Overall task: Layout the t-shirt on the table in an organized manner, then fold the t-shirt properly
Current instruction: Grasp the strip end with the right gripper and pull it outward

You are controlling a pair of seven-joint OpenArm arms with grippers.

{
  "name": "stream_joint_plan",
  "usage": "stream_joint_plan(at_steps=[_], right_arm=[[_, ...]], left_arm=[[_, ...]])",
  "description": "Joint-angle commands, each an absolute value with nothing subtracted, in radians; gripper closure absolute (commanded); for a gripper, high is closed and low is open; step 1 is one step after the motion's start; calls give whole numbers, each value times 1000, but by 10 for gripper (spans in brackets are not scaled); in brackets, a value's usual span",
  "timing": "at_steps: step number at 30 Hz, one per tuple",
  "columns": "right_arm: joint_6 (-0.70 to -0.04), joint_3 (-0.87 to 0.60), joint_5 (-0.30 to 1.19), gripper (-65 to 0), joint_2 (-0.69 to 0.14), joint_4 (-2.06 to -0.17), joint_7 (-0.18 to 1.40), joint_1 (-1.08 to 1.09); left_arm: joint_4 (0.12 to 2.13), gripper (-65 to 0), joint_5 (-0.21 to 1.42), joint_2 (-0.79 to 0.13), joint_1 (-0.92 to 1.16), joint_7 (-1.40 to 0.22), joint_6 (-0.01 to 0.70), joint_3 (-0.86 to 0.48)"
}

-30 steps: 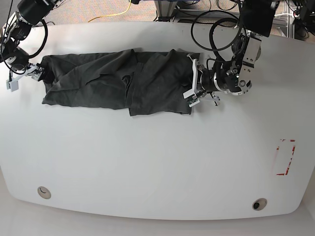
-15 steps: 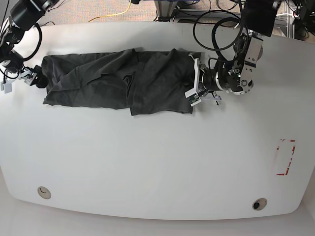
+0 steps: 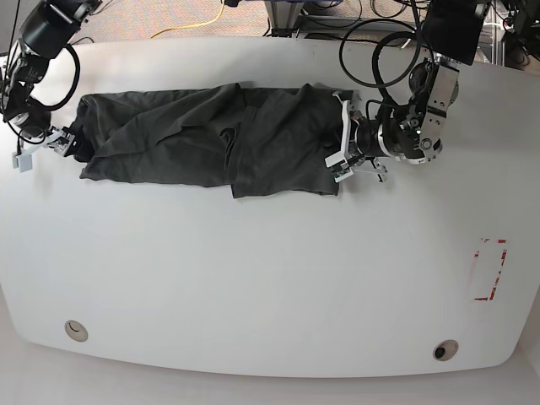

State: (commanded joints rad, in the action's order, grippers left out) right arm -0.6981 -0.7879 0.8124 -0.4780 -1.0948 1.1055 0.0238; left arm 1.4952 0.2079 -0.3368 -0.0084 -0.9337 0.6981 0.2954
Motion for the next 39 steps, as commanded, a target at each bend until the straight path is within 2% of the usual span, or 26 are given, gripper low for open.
stream_joint_plan(at_steps=[5, 10, 22, 31, 39], right_arm=[[-698, -786, 812, -650, -437, -1107, 1136, 7], [-698, -791, 814, -650, -383, -1207, 1170, -19], [-698, -789, 898, -650, -289, -1362, 1247, -107], [-698, -782, 900, -650, -249, -1363, 1251, -111], [-698, -717, 900, -650, -240, -1365, 1244, -105]], left_arm=[[1494, -22, 208, -364, -25, -934, 698, 295], [1446, -22, 208, -384, -41, -934, 698, 294], [1425, -21, 208, -381, -44, -934, 698, 294], [1425, -21, 208, -364, -42, -934, 698, 295], [1425, -21, 208, -358, -42, -935, 698, 295]])
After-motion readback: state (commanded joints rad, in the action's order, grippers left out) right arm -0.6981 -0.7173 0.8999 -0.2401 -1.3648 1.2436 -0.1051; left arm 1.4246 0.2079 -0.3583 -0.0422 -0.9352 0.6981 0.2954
